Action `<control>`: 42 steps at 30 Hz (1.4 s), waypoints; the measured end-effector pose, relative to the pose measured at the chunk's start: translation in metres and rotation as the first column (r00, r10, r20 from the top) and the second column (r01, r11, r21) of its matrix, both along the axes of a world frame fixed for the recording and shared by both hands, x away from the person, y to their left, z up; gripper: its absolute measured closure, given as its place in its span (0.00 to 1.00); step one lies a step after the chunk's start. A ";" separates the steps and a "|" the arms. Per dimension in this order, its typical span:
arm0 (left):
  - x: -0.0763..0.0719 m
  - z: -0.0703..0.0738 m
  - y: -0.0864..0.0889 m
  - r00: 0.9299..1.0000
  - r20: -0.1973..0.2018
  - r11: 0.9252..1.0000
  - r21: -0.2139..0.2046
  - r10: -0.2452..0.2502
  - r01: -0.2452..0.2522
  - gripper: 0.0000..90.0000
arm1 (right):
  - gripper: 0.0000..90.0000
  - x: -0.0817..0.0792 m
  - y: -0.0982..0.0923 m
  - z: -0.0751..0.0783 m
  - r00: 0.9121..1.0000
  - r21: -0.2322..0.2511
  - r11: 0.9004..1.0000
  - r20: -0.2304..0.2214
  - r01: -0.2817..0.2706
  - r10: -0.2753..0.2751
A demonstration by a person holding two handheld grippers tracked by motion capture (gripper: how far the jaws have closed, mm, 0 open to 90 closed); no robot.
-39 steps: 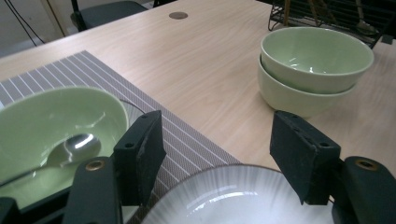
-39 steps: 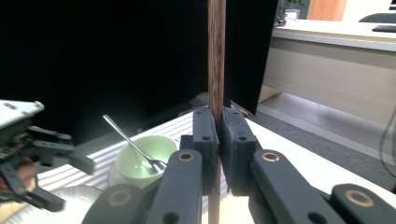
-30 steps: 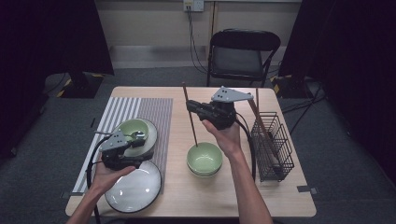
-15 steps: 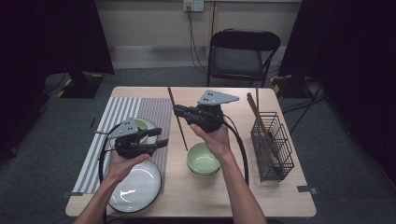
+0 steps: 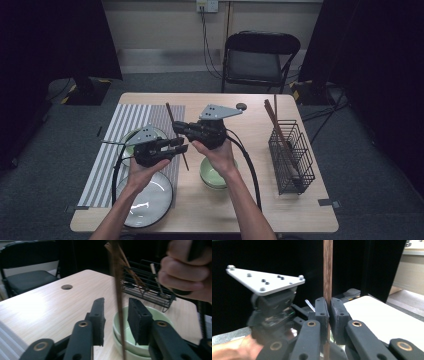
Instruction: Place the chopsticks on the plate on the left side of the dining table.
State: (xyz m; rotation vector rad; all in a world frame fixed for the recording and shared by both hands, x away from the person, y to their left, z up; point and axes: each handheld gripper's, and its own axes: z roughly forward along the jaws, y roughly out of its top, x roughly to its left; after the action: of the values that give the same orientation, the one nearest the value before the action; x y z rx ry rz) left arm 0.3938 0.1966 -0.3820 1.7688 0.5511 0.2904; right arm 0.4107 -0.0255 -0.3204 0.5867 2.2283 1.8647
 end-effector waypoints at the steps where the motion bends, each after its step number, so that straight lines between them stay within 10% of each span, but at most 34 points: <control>1: 0.001 -0.001 0.003 1.000 -0.018 1.000 -0.023 -0.011 0.011 0.79 | 0.95 -0.002 0.001 0.000 1.000 0.000 1.000 0.005 0.001 -0.001; 15: -0.003 0.002 0.011 0.999 -0.013 0.999 -0.017 -0.029 0.029 0.95 | 0.93 -0.001 -0.005 0.001 1.000 0.030 1.000 0.006 -0.005 0.005; 23: -0.003 0.005 0.018 1.000 -0.015 0.999 -0.029 -0.022 0.021 0.95 | 0.69 -0.001 -0.005 0.000 1.000 0.022 1.000 0.006 0.004 -0.004; 33: -0.004 0.019 0.036 1.000 -0.007 0.999 -0.045 0.027 -0.027 0.95 | 0.61 -0.003 -0.019 -0.019 0.999 -0.002 0.999 -0.025 0.034 -0.034; 42: -0.014 0.039 0.042 1.000 0.026 0.997 -0.078 0.000 0.002 0.95 | 0.64 -0.015 0.003 -0.046 0.997 -0.052 0.998 -0.058 -0.047 0.044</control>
State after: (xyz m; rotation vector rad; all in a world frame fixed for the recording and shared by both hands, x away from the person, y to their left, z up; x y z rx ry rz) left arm 0.3796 0.2389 -0.3431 1.6876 0.5356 0.2874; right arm 0.3954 -0.0225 -0.3667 0.5923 2.3385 1.8251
